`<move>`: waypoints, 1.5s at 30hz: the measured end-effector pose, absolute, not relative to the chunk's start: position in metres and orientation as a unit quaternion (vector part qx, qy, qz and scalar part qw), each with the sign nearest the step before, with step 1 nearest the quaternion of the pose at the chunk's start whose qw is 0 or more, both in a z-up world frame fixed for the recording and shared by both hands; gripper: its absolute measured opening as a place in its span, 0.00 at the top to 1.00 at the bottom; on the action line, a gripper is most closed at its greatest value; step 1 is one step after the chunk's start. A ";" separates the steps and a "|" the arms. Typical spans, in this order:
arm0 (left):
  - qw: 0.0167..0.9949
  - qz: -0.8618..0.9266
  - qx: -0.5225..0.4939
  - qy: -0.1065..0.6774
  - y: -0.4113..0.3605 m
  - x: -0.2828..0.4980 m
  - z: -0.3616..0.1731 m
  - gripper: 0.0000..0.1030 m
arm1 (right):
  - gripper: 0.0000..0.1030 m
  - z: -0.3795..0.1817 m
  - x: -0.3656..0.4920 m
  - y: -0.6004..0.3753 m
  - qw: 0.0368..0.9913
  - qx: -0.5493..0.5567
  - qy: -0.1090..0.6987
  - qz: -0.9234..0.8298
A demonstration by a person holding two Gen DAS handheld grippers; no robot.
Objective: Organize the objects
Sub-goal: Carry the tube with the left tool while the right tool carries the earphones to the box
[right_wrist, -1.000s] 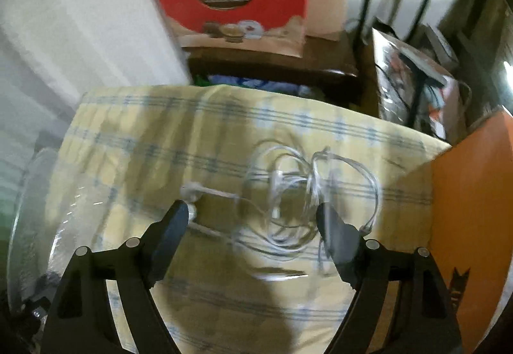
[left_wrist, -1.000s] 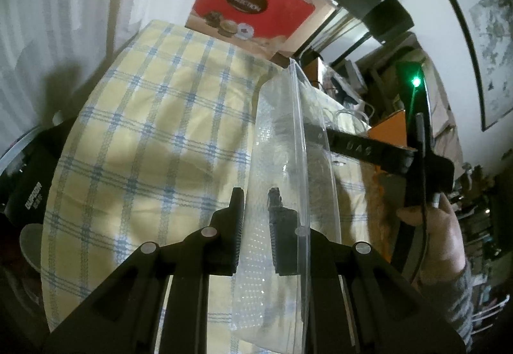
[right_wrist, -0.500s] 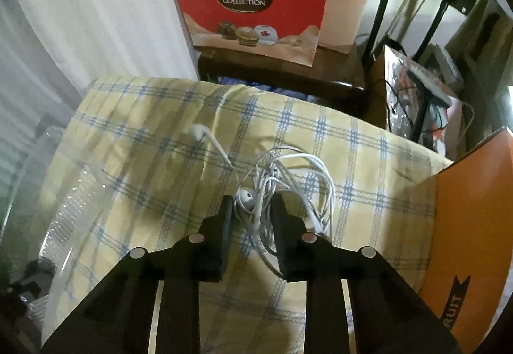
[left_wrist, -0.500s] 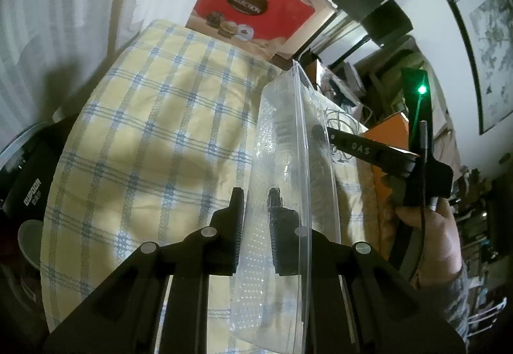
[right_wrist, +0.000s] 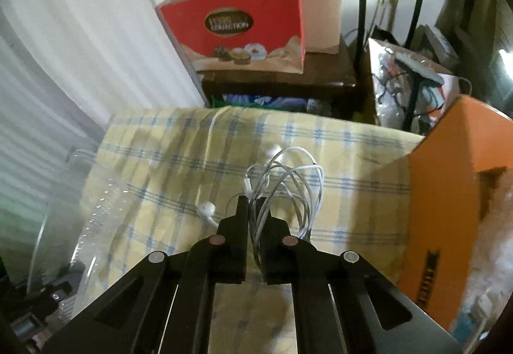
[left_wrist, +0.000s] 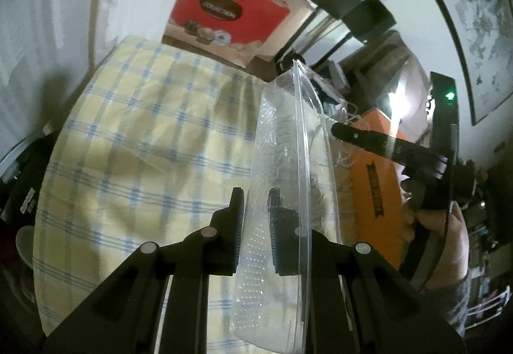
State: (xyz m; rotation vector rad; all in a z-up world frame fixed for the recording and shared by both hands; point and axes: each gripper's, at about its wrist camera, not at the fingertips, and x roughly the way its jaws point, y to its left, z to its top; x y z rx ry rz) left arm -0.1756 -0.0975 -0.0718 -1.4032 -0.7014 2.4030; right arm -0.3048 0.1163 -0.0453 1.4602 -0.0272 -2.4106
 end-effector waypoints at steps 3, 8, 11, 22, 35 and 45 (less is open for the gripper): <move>0.145 0.831 -0.481 -0.239 -0.088 -0.176 -0.061 0.87 | 0.96 -0.028 -0.297 0.126 0.160 0.499 -0.011 -0.852; 0.163 0.833 -0.472 -0.237 -0.069 -0.176 -0.042 0.87 | 0.96 0.009 -0.280 0.145 0.160 0.471 -0.012 -0.867; 0.176 0.834 -0.468 -0.233 -0.057 -0.177 -0.030 0.87 | 0.96 0.036 -0.270 0.156 0.159 0.455 -0.011 -0.876; 0.230 0.834 -0.457 -0.209 0.008 -0.174 0.004 0.87 | 0.96 0.123 -0.231 0.206 0.141 0.409 0.000 -0.901; 0.271 0.814 -0.479 -0.188 0.095 -0.182 0.006 0.87 | 0.96 0.143 -0.203 0.277 0.090 0.405 -0.002 -0.910; 0.277 0.806 -0.501 -0.149 0.159 -0.210 -0.004 0.87 | 0.96 0.124 -0.198 0.339 0.044 0.413 -0.023 -0.909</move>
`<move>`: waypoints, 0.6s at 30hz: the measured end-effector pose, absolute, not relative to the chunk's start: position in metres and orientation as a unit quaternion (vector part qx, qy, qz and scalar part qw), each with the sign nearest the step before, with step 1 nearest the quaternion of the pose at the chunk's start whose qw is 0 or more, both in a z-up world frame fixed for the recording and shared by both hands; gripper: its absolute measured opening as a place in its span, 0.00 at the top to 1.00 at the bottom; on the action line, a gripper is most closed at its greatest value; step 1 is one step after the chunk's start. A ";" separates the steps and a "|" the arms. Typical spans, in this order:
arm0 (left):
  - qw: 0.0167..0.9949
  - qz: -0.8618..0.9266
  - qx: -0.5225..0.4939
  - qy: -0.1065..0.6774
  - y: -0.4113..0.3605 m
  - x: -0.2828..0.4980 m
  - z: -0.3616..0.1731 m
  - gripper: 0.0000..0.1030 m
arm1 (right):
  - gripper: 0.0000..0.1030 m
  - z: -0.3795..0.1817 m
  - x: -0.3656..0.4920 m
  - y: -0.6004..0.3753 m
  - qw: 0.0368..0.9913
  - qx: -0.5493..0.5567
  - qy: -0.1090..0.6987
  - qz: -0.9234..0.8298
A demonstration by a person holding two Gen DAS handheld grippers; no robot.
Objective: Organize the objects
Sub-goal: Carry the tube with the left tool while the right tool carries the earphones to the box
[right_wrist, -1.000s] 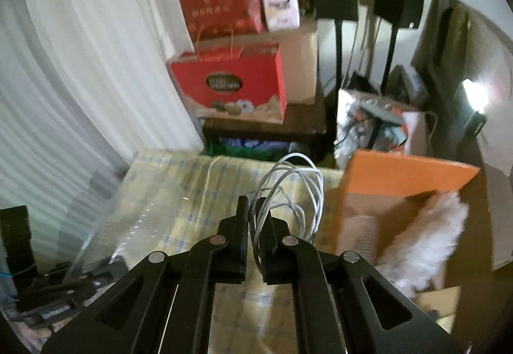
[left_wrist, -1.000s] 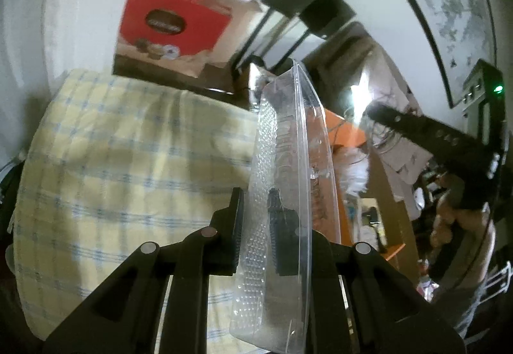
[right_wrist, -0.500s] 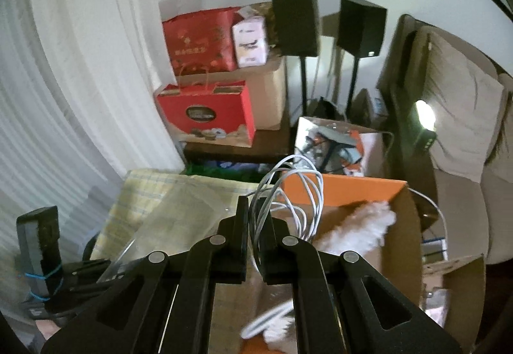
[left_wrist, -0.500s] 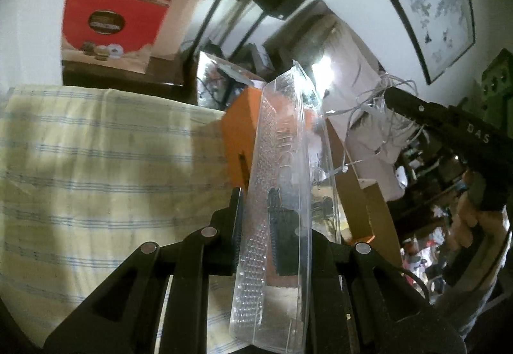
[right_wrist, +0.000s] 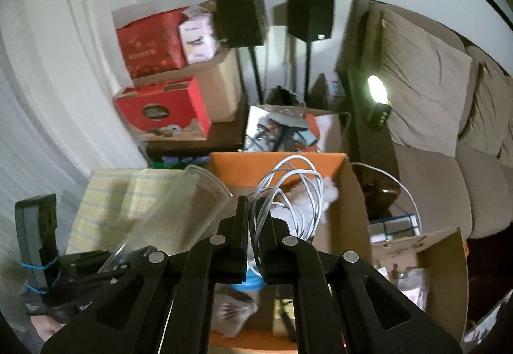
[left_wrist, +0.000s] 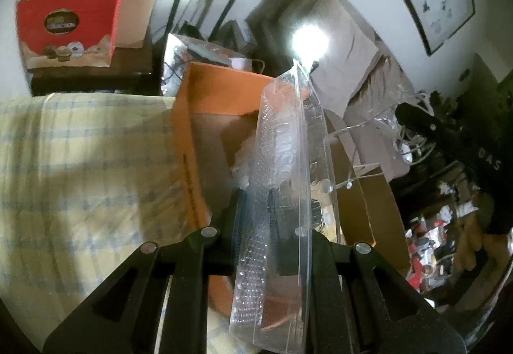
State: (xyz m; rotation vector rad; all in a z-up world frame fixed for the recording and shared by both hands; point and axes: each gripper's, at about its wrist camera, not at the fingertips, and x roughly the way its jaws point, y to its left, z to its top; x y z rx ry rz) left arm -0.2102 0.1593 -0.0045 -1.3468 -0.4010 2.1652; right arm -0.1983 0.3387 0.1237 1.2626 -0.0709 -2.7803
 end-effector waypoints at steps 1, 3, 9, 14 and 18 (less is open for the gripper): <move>0.276 0.806 -0.504 -0.144 0.166 -0.215 -0.006 0.87 | 0.96 0.122 -0.200 0.347 0.039 0.413 -0.028 -0.910; 0.272 0.806 -0.507 -0.137 0.175 -0.225 -0.007 0.87 | 0.96 0.119 -0.203 0.358 0.031 0.413 -0.033 -0.910; 0.264 0.809 -0.515 -0.103 0.206 -0.251 -0.016 0.87 | 0.96 0.102 -0.218 0.393 0.010 0.422 -0.055 -0.905; 0.250 0.811 -0.523 -0.083 0.217 -0.268 -0.027 0.87 | 0.96 0.075 -0.235 0.407 0.001 0.437 -0.055 -0.898; 0.250 0.806 -0.532 -0.074 0.225 -0.281 -0.035 0.87 | 0.95 0.052 -0.250 0.414 -0.002 0.449 -0.055 -0.892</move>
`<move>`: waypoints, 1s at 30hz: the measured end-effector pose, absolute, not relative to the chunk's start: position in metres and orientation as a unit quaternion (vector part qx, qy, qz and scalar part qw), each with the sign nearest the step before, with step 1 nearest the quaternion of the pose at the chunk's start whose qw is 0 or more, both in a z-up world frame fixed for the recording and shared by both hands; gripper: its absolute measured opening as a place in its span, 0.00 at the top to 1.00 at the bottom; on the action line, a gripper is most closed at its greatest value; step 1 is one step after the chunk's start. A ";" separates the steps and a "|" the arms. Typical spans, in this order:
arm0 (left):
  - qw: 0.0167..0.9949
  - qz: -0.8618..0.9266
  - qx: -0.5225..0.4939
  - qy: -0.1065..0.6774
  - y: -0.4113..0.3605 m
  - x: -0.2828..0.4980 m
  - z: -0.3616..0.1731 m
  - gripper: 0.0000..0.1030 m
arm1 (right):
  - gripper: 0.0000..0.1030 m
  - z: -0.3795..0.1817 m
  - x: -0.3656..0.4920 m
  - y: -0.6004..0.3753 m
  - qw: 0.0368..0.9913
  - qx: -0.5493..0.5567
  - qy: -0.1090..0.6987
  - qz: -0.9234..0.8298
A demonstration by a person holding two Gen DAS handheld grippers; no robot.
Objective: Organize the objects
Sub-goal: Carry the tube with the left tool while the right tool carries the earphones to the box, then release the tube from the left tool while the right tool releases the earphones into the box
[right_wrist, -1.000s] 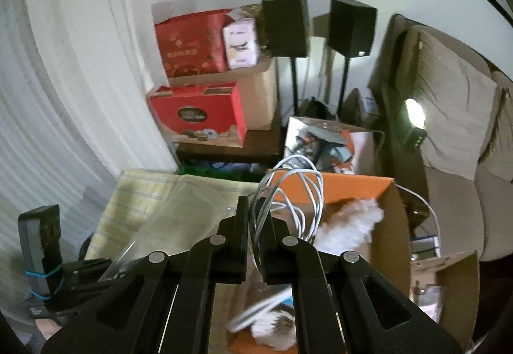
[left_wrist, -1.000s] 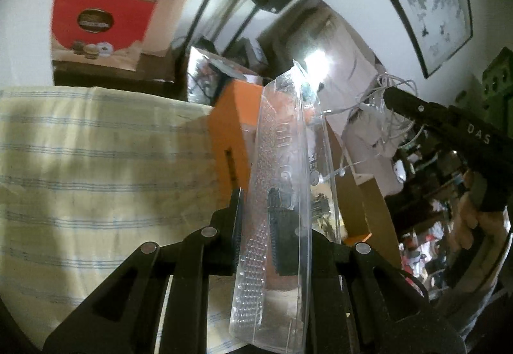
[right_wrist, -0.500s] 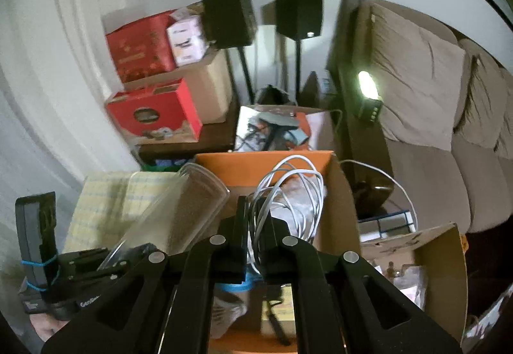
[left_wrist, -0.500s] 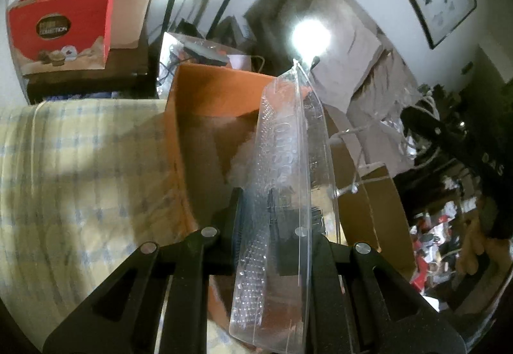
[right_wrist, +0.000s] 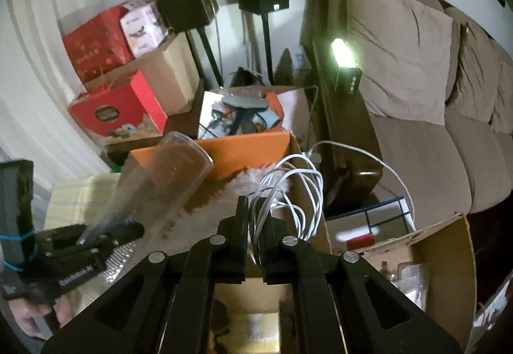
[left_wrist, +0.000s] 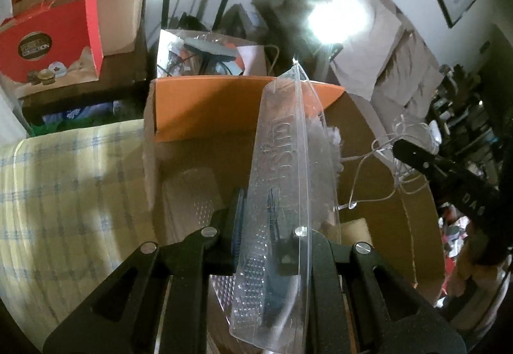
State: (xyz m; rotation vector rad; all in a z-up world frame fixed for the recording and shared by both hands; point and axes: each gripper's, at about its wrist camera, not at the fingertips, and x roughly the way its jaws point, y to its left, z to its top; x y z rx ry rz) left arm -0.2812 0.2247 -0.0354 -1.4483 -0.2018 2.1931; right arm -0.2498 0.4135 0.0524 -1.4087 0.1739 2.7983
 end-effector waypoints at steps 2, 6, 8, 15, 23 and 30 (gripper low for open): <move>0.250 0.804 -0.536 -0.064 0.231 -0.286 -0.039 0.87 | 0.95 0.043 -0.255 0.416 0.001 -0.452 0.056 0.890; 0.247 0.796 -0.550 -0.061 0.238 -0.293 -0.051 0.87 | 0.92 0.026 -0.264 0.415 0.000 -0.464 0.050 0.884; 0.250 0.792 -0.555 -0.052 0.244 -0.294 -0.057 0.87 | 0.90 0.019 -0.267 0.413 0.002 -0.471 0.044 0.881; 0.259 0.780 -0.569 -0.025 0.265 -0.290 -0.071 0.84 | 0.74 0.008 -0.270 0.408 0.004 -0.484 0.017 0.875; 0.279 0.783 -0.554 -0.030 0.259 -0.278 -0.049 0.43 | 0.42 0.021 -0.258 0.406 0.002 -0.483 0.025 0.875; 0.274 0.813 -0.512 -0.037 0.240 -0.260 -0.012 0.20 | 0.40 0.042 -0.248 0.402 -0.044 -0.487 0.071 0.869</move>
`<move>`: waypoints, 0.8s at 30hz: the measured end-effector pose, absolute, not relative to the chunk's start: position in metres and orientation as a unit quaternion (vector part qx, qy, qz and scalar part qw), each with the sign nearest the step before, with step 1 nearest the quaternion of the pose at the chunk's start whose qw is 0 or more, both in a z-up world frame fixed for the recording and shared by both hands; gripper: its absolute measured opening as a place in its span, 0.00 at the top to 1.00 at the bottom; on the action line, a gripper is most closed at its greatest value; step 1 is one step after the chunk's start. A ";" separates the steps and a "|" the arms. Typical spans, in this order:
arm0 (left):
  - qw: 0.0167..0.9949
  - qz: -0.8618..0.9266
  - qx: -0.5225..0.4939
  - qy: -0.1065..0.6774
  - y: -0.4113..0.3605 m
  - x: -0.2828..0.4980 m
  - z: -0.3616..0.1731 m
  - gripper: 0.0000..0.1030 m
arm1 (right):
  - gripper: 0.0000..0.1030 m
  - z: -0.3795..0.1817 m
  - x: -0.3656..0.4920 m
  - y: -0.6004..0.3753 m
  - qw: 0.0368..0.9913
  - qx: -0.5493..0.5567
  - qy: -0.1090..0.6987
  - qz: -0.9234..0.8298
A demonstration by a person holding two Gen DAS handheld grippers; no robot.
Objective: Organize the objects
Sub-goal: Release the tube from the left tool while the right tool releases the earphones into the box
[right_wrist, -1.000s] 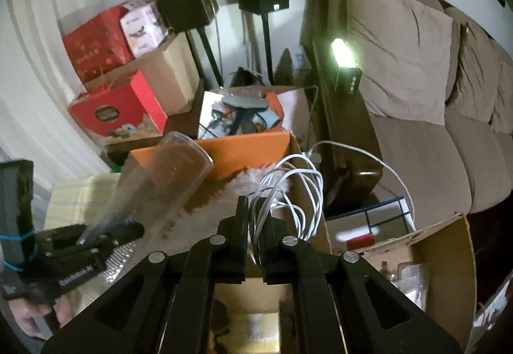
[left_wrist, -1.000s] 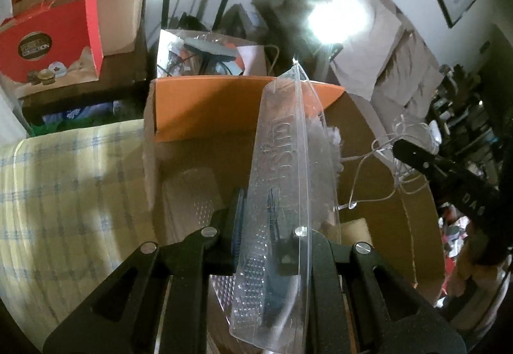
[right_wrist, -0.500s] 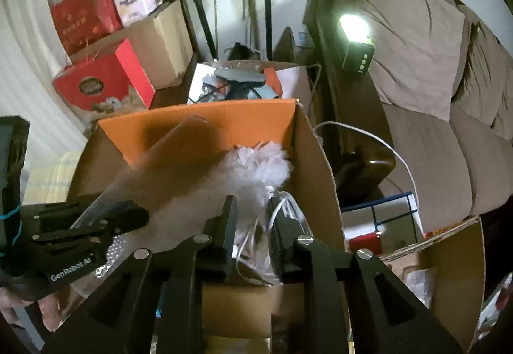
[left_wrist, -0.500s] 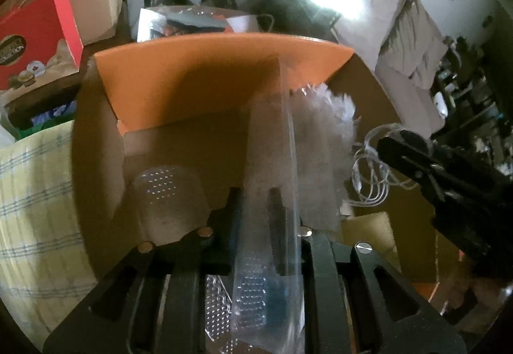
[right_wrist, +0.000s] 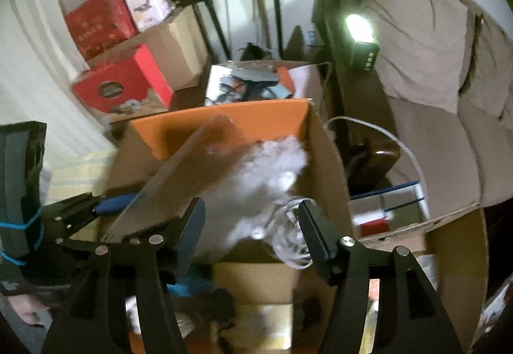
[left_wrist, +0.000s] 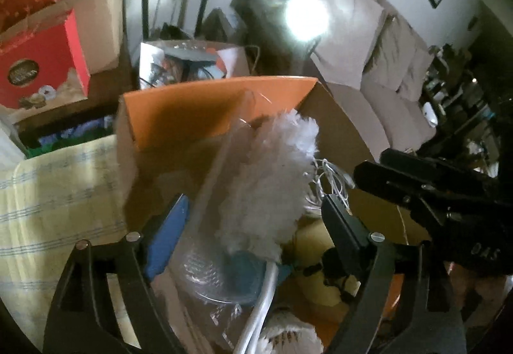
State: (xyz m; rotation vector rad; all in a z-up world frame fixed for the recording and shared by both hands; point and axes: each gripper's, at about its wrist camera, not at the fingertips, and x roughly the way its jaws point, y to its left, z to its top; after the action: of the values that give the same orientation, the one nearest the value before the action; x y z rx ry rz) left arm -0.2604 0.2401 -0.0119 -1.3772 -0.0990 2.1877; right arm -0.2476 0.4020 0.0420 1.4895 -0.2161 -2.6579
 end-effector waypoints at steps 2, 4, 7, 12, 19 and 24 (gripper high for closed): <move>0.270 0.817 -0.509 -0.038 0.232 -0.258 -0.007 0.19 | 0.40 0.049 -0.244 0.399 0.043 0.482 -0.072 -0.872; 0.269 0.817 -0.509 -0.042 0.224 -0.254 -0.004 0.19 | 0.40 0.055 -0.238 0.396 0.035 0.475 -0.066 -0.877; 0.257 0.824 -0.504 -0.044 0.208 -0.250 0.001 0.19 | 0.40 0.060 -0.230 0.392 0.038 0.468 -0.064 -0.880; 0.239 0.840 -0.487 -0.034 0.180 -0.237 0.011 0.17 | 0.37 0.064 -0.218 0.384 0.035 0.459 -0.052 -0.886; 0.216 0.861 -0.459 -0.027 0.146 -0.210 0.025 0.09 | 0.21 0.063 -0.202 0.367 0.036 0.441 -0.038 -0.896; 0.199 0.872 -0.447 -0.021 0.127 -0.193 0.028 0.08 | 0.15 0.063 -0.189 0.351 0.032 0.421 -0.022 -0.906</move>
State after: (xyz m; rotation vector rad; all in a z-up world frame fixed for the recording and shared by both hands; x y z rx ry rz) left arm -0.1931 0.1272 0.0282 -1.2504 -0.0592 2.4382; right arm -0.1890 0.3512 0.0625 1.2974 -0.0682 -2.7896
